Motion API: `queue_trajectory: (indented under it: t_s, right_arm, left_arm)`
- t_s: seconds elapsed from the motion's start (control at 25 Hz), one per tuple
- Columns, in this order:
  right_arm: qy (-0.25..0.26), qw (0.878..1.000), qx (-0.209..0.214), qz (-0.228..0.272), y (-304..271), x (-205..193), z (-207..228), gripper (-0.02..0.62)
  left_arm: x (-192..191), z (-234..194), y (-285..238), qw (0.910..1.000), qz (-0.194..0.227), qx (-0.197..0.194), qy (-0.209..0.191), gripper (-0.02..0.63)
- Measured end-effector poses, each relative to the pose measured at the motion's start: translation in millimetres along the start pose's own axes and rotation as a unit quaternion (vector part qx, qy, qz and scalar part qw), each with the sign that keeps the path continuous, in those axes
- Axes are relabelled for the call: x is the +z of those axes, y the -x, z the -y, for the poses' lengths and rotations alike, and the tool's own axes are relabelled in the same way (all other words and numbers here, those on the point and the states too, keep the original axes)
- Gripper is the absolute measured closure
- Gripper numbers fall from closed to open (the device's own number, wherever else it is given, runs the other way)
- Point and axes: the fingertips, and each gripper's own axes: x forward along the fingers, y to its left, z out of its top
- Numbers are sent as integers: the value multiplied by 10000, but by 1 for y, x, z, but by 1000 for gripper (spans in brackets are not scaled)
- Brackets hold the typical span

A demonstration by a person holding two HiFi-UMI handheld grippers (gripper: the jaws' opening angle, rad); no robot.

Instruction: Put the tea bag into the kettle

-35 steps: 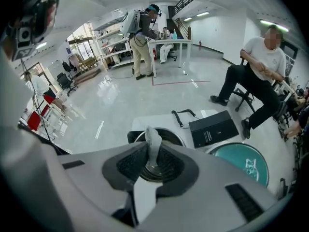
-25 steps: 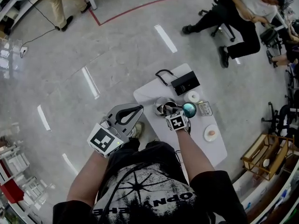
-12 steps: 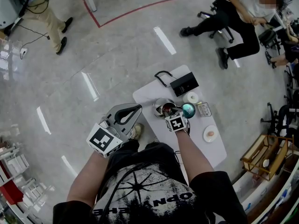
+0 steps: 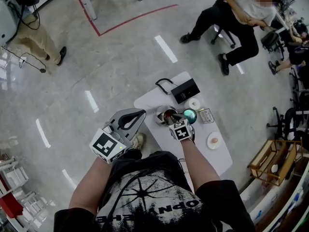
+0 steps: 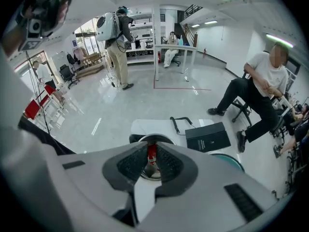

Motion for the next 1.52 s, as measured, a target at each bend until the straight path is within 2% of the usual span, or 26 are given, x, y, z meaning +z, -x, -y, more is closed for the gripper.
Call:
queue_trajectory:
  t_s: [0.16, 0.28, 0.4, 0.6, 0.84, 1.0, 1.16, 1.36, 1.52]
  right_arm:
    - [-291, 9983, 72, 507, 26, 20, -2, 584]
    - [-391, 9933, 177, 1075, 56, 47, -8, 584]
    - [-216, 9848, 281, 1702, 90, 74, -18, 584]
    - [316, 9622, 192, 2700, 157, 117, -33, 586]
    - [557, 9270, -284, 3699, 252, 158, -34, 585]
    - [881, 9047, -614, 4123, 306, 169, -33, 585]
    - [880, 8877, -981, 4412, 351, 167, -29, 586]
    - [880, 8773, -1364, 4516, 378, 151, -28, 586]
    - [611, 8671, -1537, 4699, 389, 140, -27, 586]
  left_arm:
    - [7, 12, -3, 9998, 34, -164, -108, 600]
    - [10, 19, -4, 9995, 53, -266, -181, 600]
    - [11, 25, -6, 9989, 57, -382, -270, 600]
    - [25, 37, -15, 9973, 196, -615, -338, 600]
    - [54, 57, -24, 9934, 428, -995, -376, 600]
    - [67, 67, -32, 9900, 504, -1235, -466, 600]
    - [82, 83, -39, 9850, 547, -1501, -658, 600]
    - [95, 108, -41, 9770, 584, -1836, -912, 600]
    - [95, 115, -42, 9753, 547, -1972, -838, 600]
